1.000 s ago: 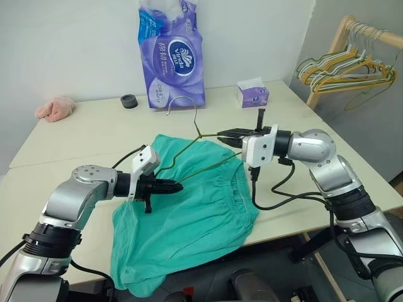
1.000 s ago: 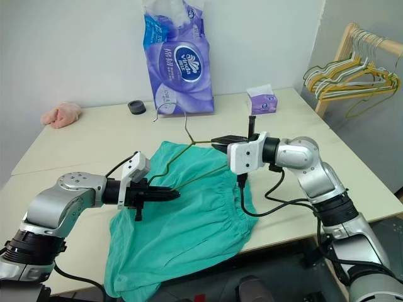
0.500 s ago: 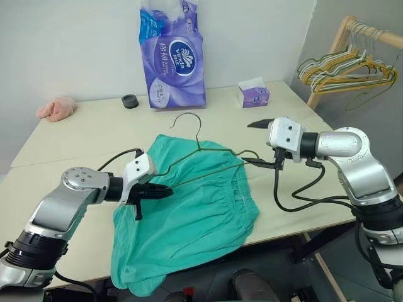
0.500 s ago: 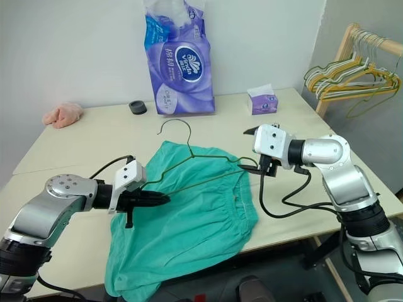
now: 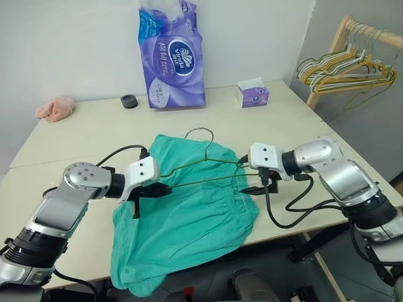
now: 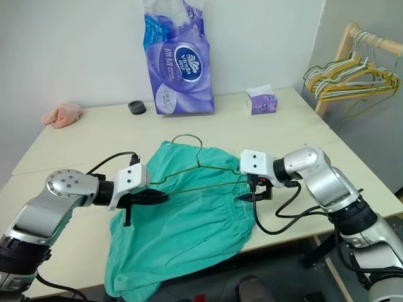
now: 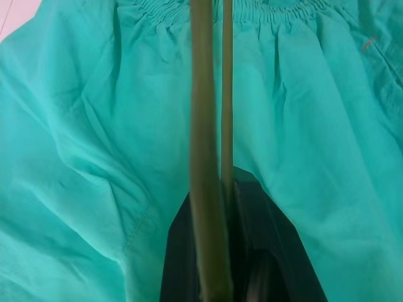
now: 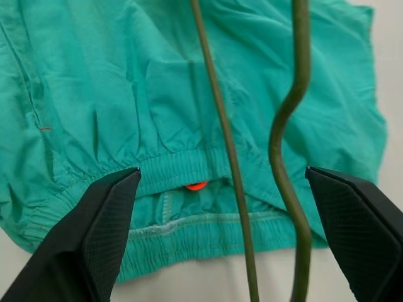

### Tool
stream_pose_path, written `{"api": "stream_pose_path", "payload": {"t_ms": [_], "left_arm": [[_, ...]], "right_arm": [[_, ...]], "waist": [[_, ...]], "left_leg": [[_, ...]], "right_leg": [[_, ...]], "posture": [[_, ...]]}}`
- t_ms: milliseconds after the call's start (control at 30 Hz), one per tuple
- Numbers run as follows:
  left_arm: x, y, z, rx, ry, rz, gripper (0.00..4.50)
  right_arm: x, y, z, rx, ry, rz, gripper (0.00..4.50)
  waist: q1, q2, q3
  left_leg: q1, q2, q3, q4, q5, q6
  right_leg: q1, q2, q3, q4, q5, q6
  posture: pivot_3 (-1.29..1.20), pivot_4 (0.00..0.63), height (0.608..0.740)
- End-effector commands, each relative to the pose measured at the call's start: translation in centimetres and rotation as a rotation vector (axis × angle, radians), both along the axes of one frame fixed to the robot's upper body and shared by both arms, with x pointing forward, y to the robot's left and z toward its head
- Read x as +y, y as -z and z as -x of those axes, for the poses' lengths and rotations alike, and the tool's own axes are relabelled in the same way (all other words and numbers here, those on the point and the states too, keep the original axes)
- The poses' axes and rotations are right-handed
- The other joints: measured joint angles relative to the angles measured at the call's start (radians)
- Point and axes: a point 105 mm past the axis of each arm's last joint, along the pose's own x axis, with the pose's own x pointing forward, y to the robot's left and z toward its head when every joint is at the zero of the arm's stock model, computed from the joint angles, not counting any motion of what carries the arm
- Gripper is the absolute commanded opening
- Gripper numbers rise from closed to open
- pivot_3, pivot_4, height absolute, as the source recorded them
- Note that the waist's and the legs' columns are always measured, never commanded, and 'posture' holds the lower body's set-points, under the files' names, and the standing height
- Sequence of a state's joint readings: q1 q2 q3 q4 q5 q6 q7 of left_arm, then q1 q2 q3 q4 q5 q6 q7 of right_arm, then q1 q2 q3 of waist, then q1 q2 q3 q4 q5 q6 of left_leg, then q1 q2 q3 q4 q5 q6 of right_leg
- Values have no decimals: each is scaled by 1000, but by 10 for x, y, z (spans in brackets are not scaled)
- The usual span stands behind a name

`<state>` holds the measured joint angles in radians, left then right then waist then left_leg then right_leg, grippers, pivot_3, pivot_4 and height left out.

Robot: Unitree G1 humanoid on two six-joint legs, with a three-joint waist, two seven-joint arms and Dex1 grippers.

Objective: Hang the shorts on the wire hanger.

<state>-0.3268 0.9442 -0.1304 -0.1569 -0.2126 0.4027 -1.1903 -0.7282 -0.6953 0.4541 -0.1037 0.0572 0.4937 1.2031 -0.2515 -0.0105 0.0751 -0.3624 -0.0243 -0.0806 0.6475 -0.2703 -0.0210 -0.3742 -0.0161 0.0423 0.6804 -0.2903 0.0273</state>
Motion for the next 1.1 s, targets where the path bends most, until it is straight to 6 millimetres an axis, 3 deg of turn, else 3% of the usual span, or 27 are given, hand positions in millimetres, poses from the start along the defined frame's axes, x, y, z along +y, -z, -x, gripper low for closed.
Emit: {"api": "stream_pose_path", "payload": {"t_ms": [33, 333, 600, 933, 1100], "left_arm": [[-2, -9, 0, -47, 29, -21, 0], [-4, -8, 1, -49, 37, -29, 0], [-6, -8, -5, -66, 10, -1, 0], [-1, -23, -25, -194, -131, 143, 2734], [19, -38, -36, -239, -295, 276, 2734]], "right_arm": [[2, -3, -6, -30, -8, 23, 3245], [4, 2, -10, -5, 15, 24, 110], [5, 1, -10, 26, 47, -10, 10], [-8, 0, -11, 64, 138, -59, 0], [-21, 1, -9, 83, 194, -72, 0]], "waist": [[0, 0, 0], [0, 0, 0], [0, 0, 0], [0, -1, -1], [-1, -1, -1]], "left_leg": [[0, 0, 0, 0, 0, 0], [0, 0, 0, 0, 0, 0], [0, 0, 0, 0, 0, 0], [0, 0, 0, 1, 0, 0], [-1, 0, -1, 1, 0, 0]], "right_leg": [[0, 0, 0, 0, 0, -1], [0, -1, 0, 0, 2, -3], [0, -1, -1, 0, 2, -3], [0, -1, -1, 0, 3, -4], [0, -1, -1, 0, 3, -4]], "posture": [[-265, 22, 740], [-267, 25, 740], [-273, 27, 740], [-282, 29, 740], [-291, 33, 740]]}}
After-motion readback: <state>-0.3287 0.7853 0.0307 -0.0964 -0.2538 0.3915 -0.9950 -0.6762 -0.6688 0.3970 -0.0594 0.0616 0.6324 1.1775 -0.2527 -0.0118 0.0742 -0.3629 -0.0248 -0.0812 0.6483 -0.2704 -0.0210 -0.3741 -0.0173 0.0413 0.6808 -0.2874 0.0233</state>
